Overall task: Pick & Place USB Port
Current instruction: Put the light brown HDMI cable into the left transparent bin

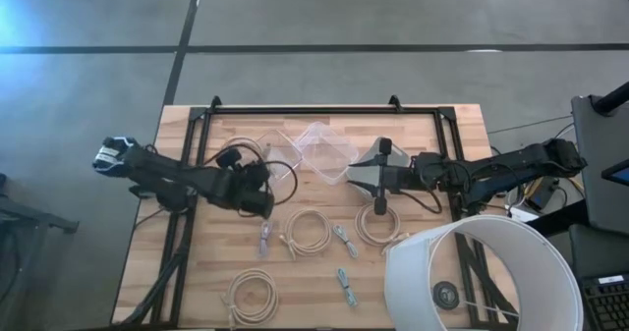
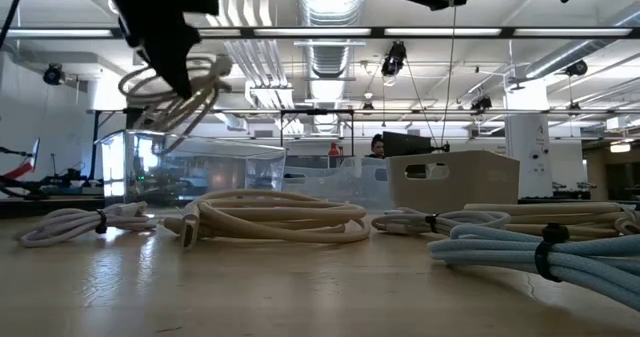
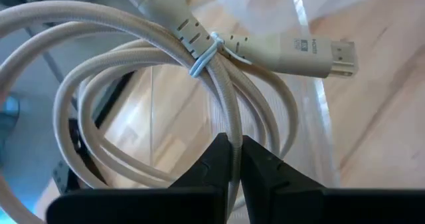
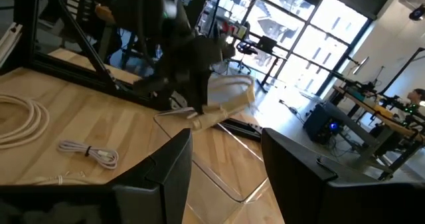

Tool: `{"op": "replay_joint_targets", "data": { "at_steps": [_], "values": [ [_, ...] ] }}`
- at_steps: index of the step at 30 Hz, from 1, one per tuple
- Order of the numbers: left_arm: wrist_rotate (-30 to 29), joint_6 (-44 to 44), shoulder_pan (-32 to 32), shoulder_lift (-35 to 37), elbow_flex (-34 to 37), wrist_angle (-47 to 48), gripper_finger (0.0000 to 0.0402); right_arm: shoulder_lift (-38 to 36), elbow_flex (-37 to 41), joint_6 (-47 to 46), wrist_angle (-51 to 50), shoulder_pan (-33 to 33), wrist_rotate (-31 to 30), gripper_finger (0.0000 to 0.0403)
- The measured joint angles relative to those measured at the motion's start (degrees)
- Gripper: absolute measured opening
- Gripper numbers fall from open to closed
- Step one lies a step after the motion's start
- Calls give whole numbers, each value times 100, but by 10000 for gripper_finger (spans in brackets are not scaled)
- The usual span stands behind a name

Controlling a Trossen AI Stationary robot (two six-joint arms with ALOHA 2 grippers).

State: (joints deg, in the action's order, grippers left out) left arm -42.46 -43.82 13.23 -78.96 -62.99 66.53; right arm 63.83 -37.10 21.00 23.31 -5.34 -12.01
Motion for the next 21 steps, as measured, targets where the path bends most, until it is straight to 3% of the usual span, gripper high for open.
{"op": "replay_joint_targets", "data": {
  "at_steps": [6, 14, 21],
  "values": [
    [422, 28, -154, 0, 498, -484, 25, 0, 2, 2, -1, 0, 0, 178],
    [374, -124, -180, 2, 1361, -1523, 26, 0, 2, 2, 0, 0, 0, 178],
    [275, -122, -286, 8, 1693, -1699, 42, 0, 2, 17, 0, 1, 0, 178]
  ]
}}
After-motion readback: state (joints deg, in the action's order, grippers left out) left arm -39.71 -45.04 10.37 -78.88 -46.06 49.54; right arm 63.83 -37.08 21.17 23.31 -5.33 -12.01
